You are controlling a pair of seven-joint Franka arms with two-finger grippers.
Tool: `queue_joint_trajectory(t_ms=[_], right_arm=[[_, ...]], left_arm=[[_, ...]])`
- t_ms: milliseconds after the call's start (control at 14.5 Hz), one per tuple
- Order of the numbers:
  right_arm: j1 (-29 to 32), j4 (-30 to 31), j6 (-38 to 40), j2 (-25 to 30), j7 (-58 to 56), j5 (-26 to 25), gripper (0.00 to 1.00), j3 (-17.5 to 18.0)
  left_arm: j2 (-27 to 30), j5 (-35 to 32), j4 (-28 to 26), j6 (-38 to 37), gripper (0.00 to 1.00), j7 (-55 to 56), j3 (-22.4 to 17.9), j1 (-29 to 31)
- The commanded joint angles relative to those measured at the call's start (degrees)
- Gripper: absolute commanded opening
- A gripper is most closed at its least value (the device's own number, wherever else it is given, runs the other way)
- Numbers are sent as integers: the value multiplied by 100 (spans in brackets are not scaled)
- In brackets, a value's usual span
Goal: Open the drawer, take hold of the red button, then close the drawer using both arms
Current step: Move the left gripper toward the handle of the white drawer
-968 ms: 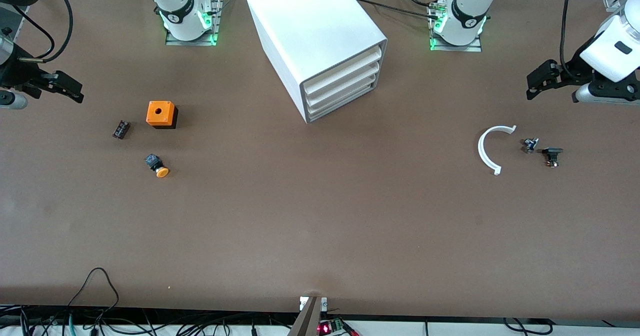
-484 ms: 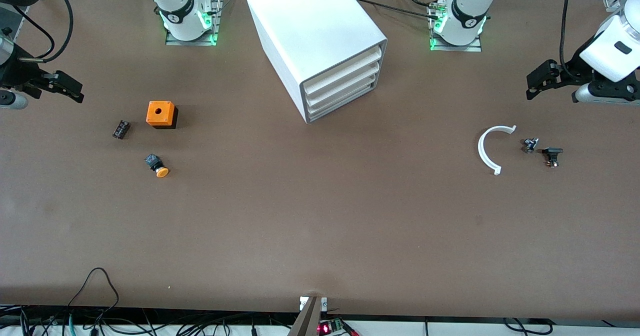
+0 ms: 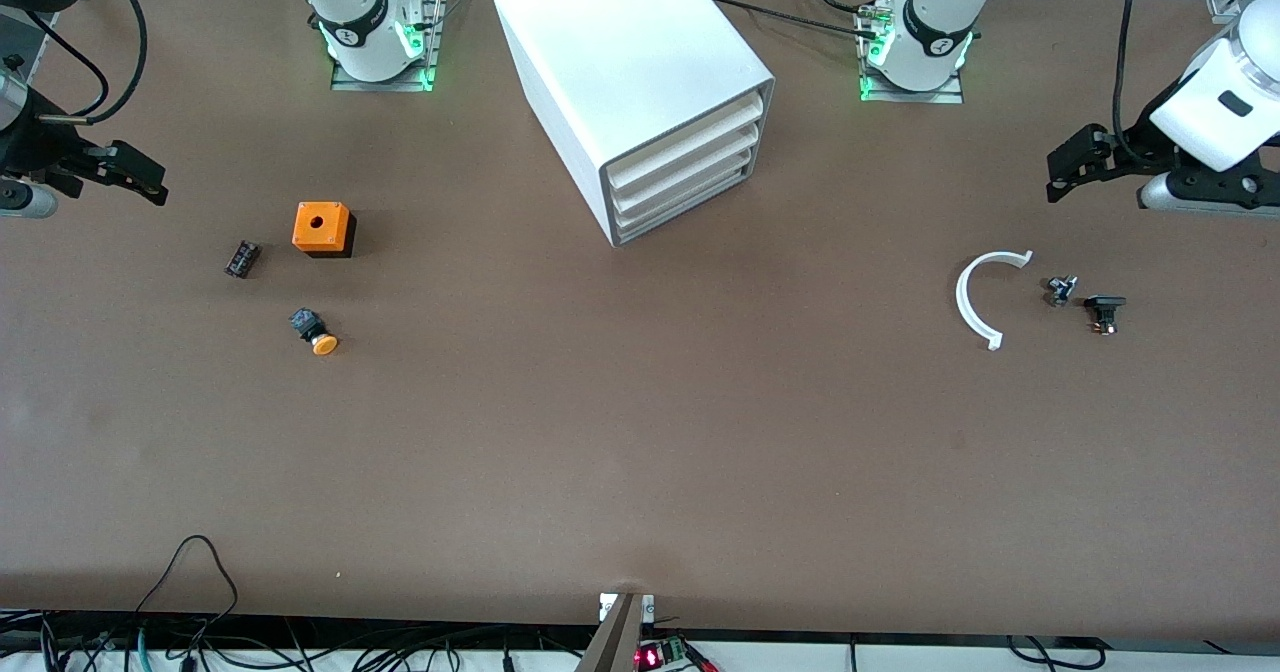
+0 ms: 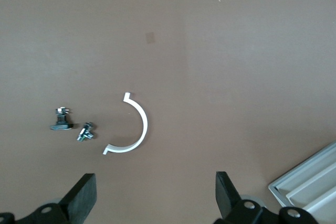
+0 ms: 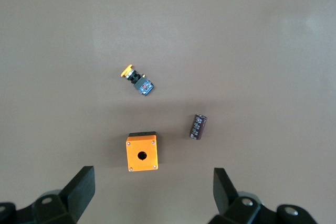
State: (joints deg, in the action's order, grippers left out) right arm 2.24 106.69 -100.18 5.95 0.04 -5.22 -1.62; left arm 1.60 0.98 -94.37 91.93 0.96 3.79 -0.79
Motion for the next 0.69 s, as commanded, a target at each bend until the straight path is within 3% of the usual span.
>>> queue_joint_trajectory(t_ms=[0,276,622], right_arm=[[13,106,-2,125,-110,100,100,-23],[13,106,-10,116,-110,100,100,-14],[13,106,-10,108,-110,100,100,-14]], left_arm=[[-475,157,200,-79,100,-79,34,-61],[-713,771,165,-70,100,-87,69,-18],[-1792,1948,-204,-79,100,-438,148,-105]])
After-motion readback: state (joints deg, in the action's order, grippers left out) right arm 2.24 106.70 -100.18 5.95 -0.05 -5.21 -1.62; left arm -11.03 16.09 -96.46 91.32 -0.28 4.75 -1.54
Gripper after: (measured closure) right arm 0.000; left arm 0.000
